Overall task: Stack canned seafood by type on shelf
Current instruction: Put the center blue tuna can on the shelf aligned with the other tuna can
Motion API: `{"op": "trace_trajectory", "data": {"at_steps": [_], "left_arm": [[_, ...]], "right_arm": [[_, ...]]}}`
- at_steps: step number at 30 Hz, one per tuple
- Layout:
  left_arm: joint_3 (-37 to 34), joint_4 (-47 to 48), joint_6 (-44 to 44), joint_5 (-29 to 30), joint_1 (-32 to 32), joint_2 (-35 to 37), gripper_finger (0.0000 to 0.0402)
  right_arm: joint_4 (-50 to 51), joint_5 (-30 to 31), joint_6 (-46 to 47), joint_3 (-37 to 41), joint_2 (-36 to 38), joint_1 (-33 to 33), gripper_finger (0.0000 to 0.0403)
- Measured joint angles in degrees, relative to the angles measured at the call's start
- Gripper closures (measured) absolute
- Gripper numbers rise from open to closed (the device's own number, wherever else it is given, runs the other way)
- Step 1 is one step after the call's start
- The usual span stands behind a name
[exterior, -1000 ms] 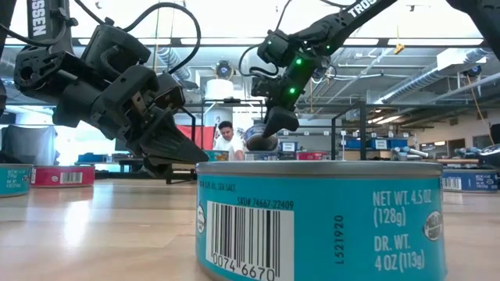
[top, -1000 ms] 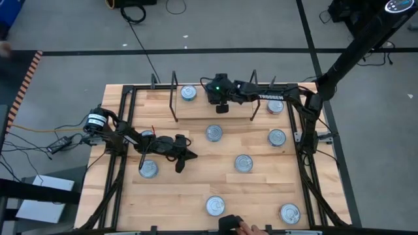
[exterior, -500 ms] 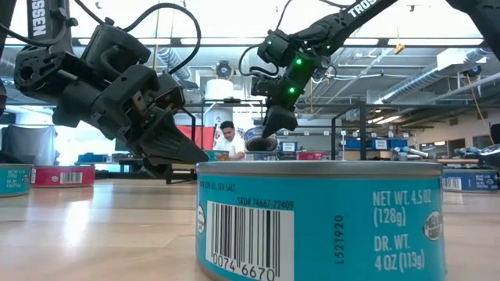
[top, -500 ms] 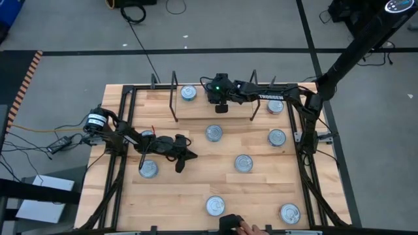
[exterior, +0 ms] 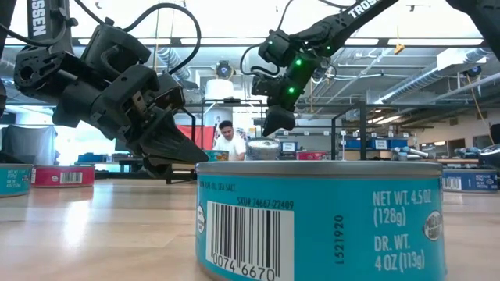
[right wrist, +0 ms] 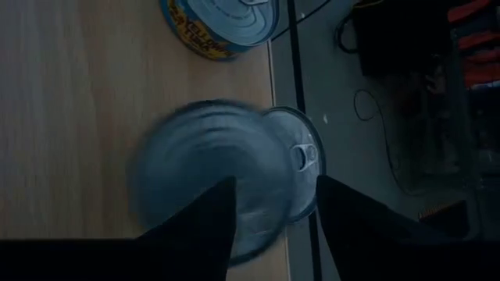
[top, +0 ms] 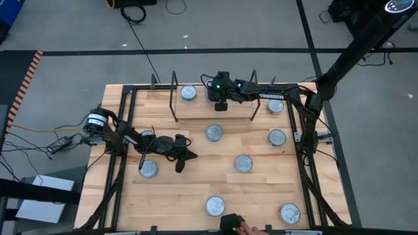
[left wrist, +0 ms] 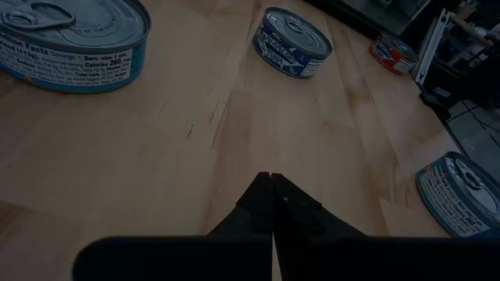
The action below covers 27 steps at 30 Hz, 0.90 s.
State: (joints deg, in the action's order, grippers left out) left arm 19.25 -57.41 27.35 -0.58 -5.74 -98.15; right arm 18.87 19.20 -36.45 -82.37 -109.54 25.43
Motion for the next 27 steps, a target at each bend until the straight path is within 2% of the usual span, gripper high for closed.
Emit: {"op": "trace_trajectory", "data": {"at_steps": [5,9,14,15,23,27], "left_arm": [[0.00,0.01,-0.01,-0.02,0.00,0.00,0.0401],[0.00,0.00,0.00,-0.02,0.00,0.00,0.0401],[0.00,0.02,0.09,-0.04,-0.01,0.00,0.0401],[0.00,0.00,0.09,-0.04,-0.01,0.00,0.0401],[0.00,0.00,0.31,-0.03,-0.01,0.00,0.0401],[0.00,0.11,0.35,-0.02,-0.01,0.00,0.0401]], "right_arm": [[-0.05,0.67,0.09,-0.05,0.02,-0.28,0.0246],[0.99,0.18,3.24,-2.49,0.04,-0.32,0.0296],[4.48,-6.90,11.51,-6.50,0.05,1.90,0.0385],[4.95,-8.48,12.78,-6.80,0.07,2.61,0.0392],[10.79,-17.95,21.42,-6.80,0.06,7.46,0.0397],[10.62,-22.23,24.68,-6.80,0.04,9.20,0.0399]]}}
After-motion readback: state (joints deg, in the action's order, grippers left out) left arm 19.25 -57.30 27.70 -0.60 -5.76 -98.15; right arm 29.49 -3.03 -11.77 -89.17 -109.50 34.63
